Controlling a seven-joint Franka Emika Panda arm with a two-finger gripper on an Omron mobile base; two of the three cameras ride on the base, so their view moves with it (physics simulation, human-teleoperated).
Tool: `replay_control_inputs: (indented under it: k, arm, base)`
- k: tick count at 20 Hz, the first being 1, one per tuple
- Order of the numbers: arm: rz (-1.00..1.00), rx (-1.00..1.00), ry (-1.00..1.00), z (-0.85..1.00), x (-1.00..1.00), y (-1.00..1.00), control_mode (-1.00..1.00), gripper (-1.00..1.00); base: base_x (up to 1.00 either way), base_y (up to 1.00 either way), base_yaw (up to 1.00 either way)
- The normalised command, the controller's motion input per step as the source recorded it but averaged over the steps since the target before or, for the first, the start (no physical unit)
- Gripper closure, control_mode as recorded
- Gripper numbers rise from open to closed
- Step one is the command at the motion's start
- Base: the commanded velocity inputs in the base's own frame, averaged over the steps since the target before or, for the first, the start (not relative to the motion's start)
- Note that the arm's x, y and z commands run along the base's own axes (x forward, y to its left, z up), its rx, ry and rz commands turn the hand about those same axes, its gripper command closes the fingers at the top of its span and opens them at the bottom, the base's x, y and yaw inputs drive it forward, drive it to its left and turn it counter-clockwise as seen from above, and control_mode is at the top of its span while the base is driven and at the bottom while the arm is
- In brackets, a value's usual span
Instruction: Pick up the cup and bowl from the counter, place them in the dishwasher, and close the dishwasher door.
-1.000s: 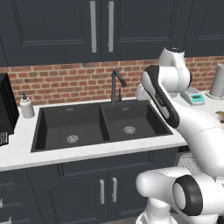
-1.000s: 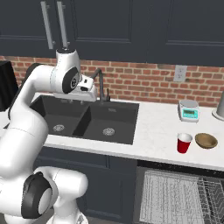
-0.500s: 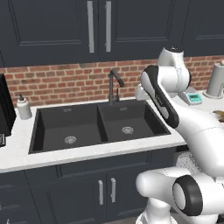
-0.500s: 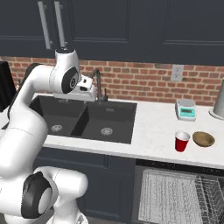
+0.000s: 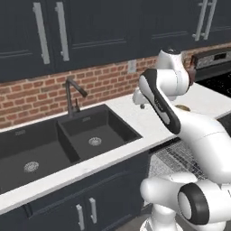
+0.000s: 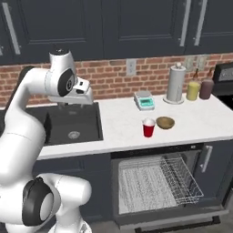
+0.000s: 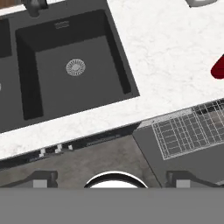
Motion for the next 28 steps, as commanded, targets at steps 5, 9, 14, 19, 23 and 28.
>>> replay_control_inputs:
  k: [5, 9, 14, 19, 23, 28]
  arm:
    - [0.00, 0.00, 0.00, 0.00, 0.00, 0.00, 1.00, -1.00]
    - [0.00, 0.00, 0.00, 0.00, 0.00, 0.00, 1.00, -1.00]
    - [0.00, 0.00, 0.00, 0.00, 0.00, 0.00, 1.00, -1.00]
    - [0.00, 0.00, 0.00, 0.00, 0.00, 0.00, 1.00, -1.00]
    - [0.00, 0.00, 0.00, 0.00, 0.00, 0.00, 1.00, -1.00]
    - [0.00, 0.00, 0.00, 0.00, 0.00, 0.00, 1.00, -1.00]
  base:
    - [0.00, 0.15, -0.68]
    - [0.02, 0.21, -0.58]
    - [0.02, 0.36, -0.48]
    - [0.03, 0.49, -0.34]
    - [0.00, 0.48, -0.16]
    - [0.00, 0.44, -0.06]
